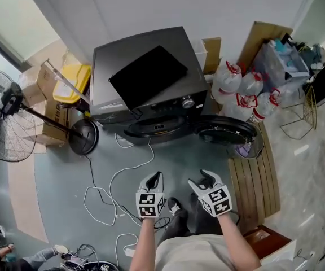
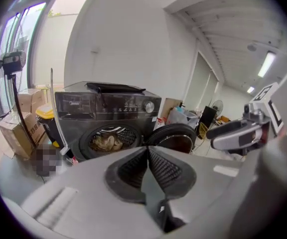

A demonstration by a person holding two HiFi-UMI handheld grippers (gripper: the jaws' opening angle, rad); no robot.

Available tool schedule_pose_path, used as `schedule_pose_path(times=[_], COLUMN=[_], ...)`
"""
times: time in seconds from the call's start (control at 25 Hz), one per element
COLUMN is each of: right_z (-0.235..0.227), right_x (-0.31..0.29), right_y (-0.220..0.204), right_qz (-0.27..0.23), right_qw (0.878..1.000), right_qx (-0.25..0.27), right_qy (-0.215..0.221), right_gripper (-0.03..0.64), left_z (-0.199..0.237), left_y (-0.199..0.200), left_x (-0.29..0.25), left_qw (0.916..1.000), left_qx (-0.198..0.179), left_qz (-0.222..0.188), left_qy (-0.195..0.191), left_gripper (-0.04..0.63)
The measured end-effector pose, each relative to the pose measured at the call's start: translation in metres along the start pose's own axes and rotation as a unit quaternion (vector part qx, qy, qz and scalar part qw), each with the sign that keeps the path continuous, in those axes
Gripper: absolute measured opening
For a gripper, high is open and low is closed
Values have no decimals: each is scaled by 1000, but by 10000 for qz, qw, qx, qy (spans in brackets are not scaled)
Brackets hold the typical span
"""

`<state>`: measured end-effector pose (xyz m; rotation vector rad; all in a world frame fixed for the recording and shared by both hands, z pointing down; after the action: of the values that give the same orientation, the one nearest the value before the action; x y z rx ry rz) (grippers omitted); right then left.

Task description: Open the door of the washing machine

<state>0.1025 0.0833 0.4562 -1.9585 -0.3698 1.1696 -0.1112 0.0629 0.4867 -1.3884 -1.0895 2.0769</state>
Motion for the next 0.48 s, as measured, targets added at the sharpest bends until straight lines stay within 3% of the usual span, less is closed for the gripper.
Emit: schedule_pose_path(times=[0.28, 0.48], right_z=[40, 80], right_x=[23, 31], right_y=[5, 6], right_qz=[-296, -479], right_qw=[9995, 9988], right_qx=[68, -12], right_qy=[-83, -85], right_gripper=[238, 238], left_z=[25, 16], left_y=[5, 7], left_x=[68, 96], left_qw=[9960, 9962], left_qx=[660, 692], left_qz=[-470, -476], left_qy=[376, 242], left_gripper=[66, 66])
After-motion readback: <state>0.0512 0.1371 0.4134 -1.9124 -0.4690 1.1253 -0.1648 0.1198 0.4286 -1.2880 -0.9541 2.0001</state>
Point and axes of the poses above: the fingertips, and each gripper's own axes: x backward along the fingers, z to its left, y out of its top, the point moved 7 cm from there along x, backward along the fingers
